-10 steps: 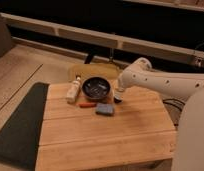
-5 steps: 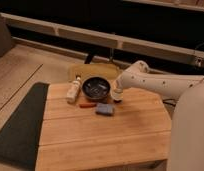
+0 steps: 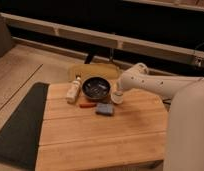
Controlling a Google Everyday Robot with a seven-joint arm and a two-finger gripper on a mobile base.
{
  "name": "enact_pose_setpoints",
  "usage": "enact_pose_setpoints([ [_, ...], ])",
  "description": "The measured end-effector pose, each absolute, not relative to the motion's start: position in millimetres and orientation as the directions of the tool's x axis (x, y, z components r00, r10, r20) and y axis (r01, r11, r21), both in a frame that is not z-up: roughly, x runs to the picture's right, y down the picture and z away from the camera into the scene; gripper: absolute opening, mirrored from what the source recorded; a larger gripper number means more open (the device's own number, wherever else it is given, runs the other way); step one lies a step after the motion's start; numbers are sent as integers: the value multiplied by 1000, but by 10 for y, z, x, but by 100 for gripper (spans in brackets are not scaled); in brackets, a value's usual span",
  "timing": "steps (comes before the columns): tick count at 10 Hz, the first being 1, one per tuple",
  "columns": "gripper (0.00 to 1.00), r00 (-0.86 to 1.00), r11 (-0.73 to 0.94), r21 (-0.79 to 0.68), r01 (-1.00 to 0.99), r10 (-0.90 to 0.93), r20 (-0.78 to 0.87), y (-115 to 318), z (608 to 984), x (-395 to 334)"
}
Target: Place the ceramic cup over the eraser
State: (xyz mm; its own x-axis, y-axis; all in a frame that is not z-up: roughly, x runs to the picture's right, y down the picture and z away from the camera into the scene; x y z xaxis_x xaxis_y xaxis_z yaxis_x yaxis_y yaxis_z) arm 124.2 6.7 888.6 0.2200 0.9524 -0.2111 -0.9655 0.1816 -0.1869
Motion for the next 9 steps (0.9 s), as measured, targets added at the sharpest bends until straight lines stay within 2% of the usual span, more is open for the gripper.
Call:
enact_pose_setpoints([
  [1,3,220,183,-177,-967,950,-220,70,8909,1282],
  [2,11,220,185,-169,-968,949,-224,59,8925,1311],
  [6,52,207,174,-153,-973,950,-234,21,8959,1327],
  [9,77,200,166,-155,-974,949,-242,28,8974,1307],
])
